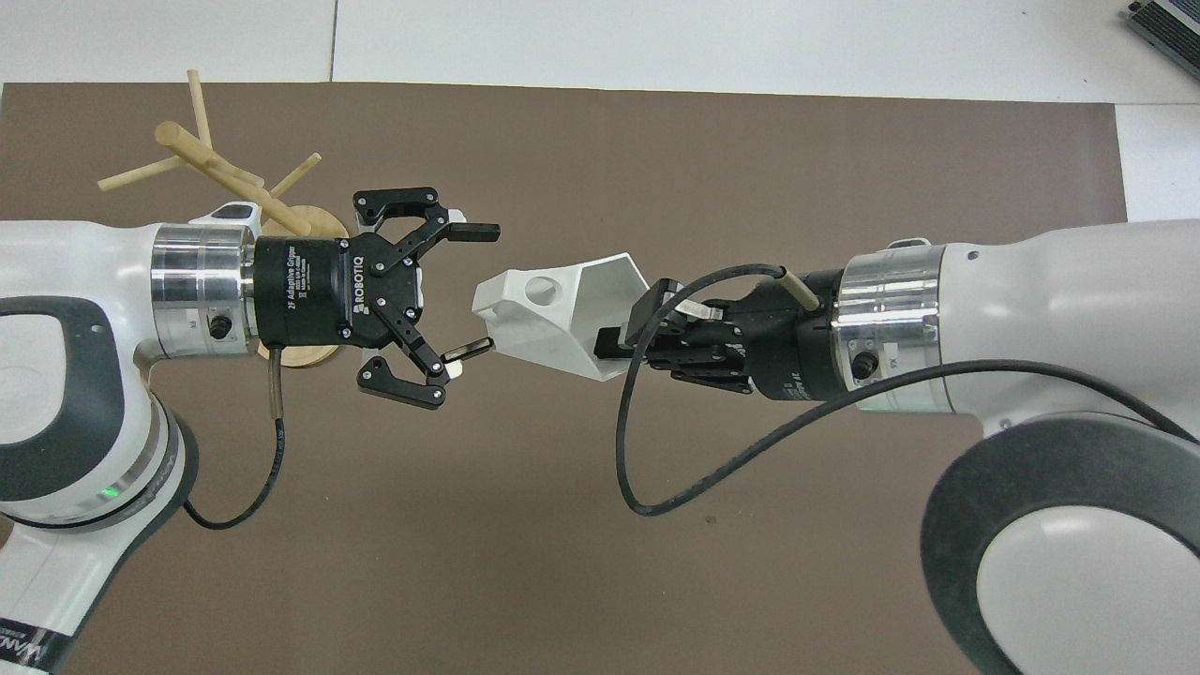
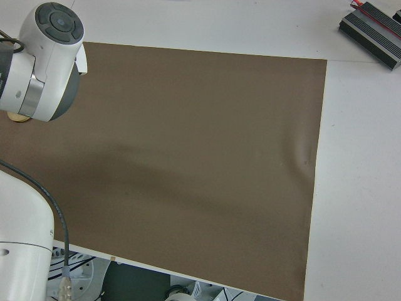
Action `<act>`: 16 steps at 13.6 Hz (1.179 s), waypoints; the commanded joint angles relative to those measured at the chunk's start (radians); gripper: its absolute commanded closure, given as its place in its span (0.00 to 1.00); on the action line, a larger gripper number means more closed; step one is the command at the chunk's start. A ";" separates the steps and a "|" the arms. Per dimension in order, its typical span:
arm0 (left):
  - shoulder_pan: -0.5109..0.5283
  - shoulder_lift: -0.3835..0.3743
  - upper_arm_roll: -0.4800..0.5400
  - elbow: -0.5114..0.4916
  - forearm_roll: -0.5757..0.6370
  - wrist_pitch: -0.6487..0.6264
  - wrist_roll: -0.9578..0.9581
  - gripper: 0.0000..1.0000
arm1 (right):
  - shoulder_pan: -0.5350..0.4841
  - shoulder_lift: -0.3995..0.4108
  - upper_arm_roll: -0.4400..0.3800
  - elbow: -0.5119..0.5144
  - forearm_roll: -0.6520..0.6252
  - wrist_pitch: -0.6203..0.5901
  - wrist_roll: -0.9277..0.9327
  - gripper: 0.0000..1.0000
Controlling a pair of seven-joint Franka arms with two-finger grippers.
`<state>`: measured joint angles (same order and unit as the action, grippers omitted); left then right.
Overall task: Hang cup on rack
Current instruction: 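Close the left gripper on the cup held by the right gripper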
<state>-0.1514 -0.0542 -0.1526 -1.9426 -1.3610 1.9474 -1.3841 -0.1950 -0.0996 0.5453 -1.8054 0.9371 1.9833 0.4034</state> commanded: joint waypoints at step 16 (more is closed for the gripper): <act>-0.017 -0.012 0.001 0.002 0.037 -0.087 -0.018 1.00 | 0.008 -0.005 0.002 -0.005 0.023 0.006 0.021 0.52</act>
<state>-0.1648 -0.0549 -0.1519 -1.9400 -1.3393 1.8853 -1.3890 -0.1895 -0.0988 0.5409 -1.8081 0.9372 1.9831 0.4036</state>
